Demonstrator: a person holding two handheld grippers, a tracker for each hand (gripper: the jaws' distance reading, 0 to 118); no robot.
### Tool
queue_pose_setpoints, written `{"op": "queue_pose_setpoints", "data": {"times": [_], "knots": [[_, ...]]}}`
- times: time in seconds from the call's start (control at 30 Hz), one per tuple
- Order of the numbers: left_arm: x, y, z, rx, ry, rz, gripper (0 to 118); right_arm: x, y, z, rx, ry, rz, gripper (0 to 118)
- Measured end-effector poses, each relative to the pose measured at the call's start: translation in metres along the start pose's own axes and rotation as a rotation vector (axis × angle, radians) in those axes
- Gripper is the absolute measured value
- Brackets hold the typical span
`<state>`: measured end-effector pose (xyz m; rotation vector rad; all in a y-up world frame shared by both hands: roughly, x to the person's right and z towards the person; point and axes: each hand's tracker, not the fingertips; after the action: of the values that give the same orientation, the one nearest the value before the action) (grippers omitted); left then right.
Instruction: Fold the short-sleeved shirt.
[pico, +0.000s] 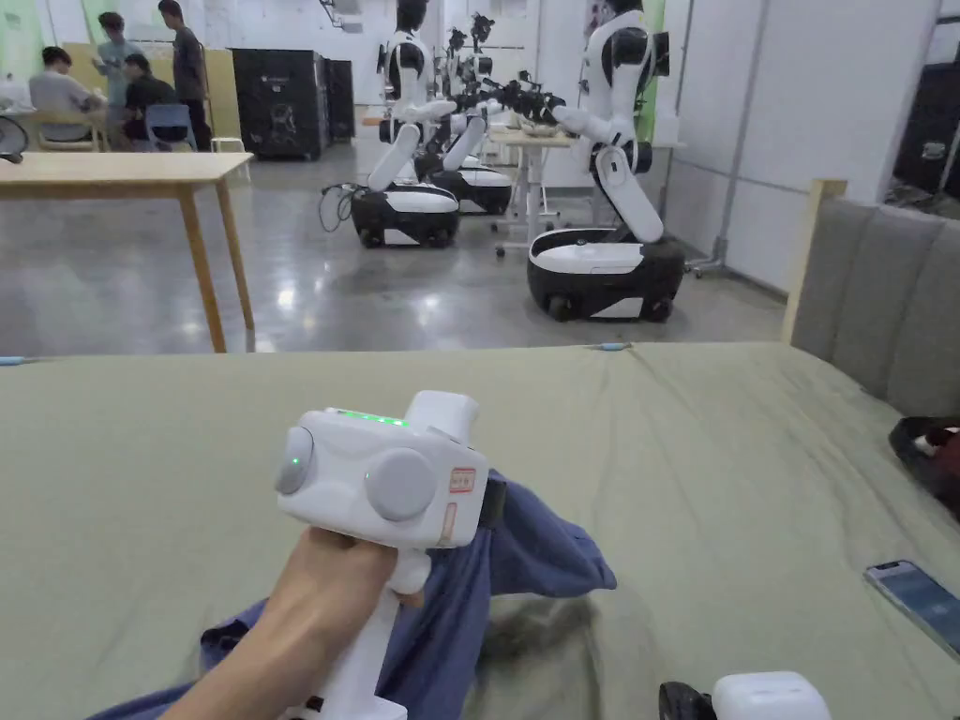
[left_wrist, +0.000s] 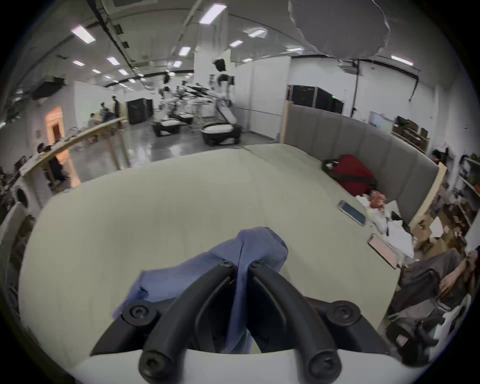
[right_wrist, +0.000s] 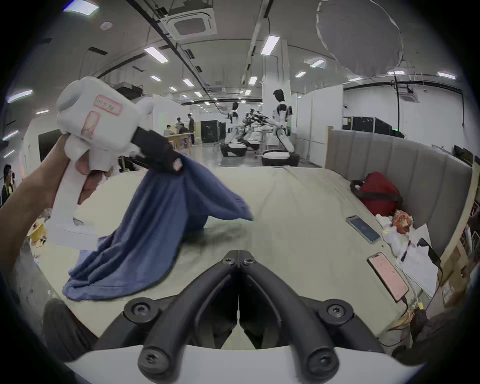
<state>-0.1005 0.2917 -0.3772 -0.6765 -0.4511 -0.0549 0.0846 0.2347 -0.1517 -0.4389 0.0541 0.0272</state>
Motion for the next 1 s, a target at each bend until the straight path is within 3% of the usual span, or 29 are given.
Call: {"op": "queue_pose_setpoints", "data": {"times": [0.17,0.23,0.27,0.3,0.33,0.37,0.4,0.57,0.63,0.67,0.7,0.73,0.77,0.9,1.0], "knots": [[0.009,-0.037,-0.071,-0.124,-0.034,0.045,0,0.015,-0.010,-0.018,-0.052,-0.034,-0.017,1],[0.002,-0.049,-0.086,-0.146,-0.032,0.081,8,0.018,-0.013,-0.027,-0.066,-0.042,-0.020,1],[-0.003,-0.054,-0.088,-0.142,-0.034,0.098,20,0.019,-0.014,-0.031,-0.076,-0.042,-0.025,1],[-0.008,-0.058,-0.089,-0.135,-0.034,0.121,74,0.020,-0.014,-0.035,-0.084,-0.041,-0.031,1],[-0.012,-0.060,-0.088,-0.133,-0.039,0.139,115,0.019,-0.014,-0.038,-0.087,-0.040,-0.033,1],[-0.016,-0.063,-0.085,-0.143,-0.030,0.134,116,0.019,-0.014,-0.040,-0.086,-0.038,-0.034,1],[-0.020,-0.068,-0.077,-0.144,-0.005,0.137,107,0.017,-0.013,-0.042,-0.086,-0.038,-0.034,1],[-0.042,-0.086,0.013,0.039,0.053,0.193,105,0.004,-0.004,-0.036,-0.056,-0.013,-0.034,1],[-0.046,-0.105,0.064,0.135,0.144,0.186,98,-0.003,-0.001,-0.029,-0.024,-0.011,-0.021,1],[-0.047,-0.119,0.086,0.191,0.199,0.188,88,-0.007,-0.001,-0.027,-0.008,-0.011,-0.016,1],[-0.048,-0.133,0.112,0.236,0.246,0.185,60,-0.011,0.000,-0.023,0.008,-0.010,-0.017,1],[-0.048,-0.148,0.134,0.263,0.300,0.198,23,-0.015,0.000,-0.020,0.022,-0.009,-0.024,1],[-0.050,-0.164,0.153,0.274,0.336,0.229,0,-0.018,0.000,-0.018,0.031,-0.004,-0.031,1],[-0.059,-0.211,0.221,0.342,0.427,0.324,0,-0.030,-0.002,-0.009,0.046,0.008,-0.048,1],[-0.067,-0.228,0.250,0.324,0.487,0.294,0,-0.037,-0.002,-0.005,0.043,0.021,-0.061,1]]}}
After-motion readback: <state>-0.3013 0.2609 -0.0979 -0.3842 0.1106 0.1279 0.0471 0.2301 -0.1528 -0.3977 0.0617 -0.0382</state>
